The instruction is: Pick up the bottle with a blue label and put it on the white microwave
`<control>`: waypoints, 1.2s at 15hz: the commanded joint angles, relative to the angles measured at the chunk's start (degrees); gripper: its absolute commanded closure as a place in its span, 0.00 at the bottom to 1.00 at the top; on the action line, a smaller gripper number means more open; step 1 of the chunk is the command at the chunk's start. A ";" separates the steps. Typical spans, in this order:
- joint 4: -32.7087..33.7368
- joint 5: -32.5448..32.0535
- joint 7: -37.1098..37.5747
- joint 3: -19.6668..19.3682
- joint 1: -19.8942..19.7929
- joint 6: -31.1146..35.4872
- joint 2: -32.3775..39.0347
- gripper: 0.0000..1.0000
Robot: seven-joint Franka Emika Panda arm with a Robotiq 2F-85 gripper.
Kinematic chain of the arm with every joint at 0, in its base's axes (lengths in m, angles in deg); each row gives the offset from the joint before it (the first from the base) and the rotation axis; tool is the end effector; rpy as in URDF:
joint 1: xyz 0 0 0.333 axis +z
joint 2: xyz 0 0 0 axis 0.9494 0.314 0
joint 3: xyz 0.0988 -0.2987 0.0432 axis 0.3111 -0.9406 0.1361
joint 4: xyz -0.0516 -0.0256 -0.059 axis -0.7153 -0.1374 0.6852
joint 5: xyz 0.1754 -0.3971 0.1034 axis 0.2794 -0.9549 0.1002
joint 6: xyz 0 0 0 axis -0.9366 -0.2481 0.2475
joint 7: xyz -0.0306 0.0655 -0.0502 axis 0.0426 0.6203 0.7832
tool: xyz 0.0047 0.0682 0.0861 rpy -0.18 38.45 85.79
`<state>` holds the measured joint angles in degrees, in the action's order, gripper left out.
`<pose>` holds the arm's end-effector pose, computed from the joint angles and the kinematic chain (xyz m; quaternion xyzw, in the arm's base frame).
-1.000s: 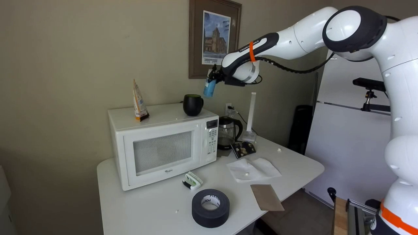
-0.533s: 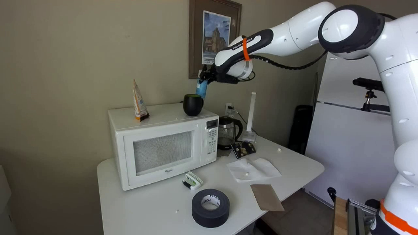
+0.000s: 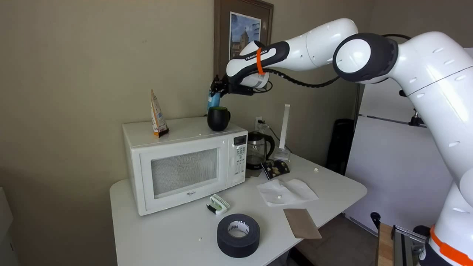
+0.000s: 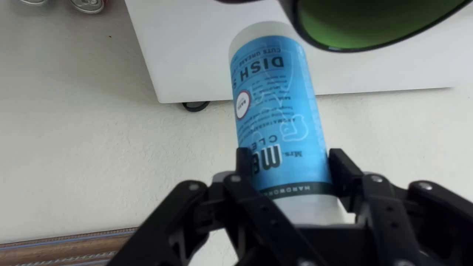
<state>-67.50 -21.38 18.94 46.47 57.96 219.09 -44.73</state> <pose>0.8228 -0.1789 0.4794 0.8933 -0.1063 0.4367 0.0002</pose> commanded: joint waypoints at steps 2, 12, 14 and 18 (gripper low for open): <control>14.86 -0.65 3.61 -3.36 1.29 -5.11 9.56 0.69; 27.11 -1.37 5.52 -6.88 0.92 -14.30 18.23 0.69; 28.37 -1.27 5.52 -7.01 0.95 -15.55 18.68 0.18; 26.05 -2.35 9.12 -9.17 2.14 -20.77 15.82 0.00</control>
<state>-41.69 -21.98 23.62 40.05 58.68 203.65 -27.91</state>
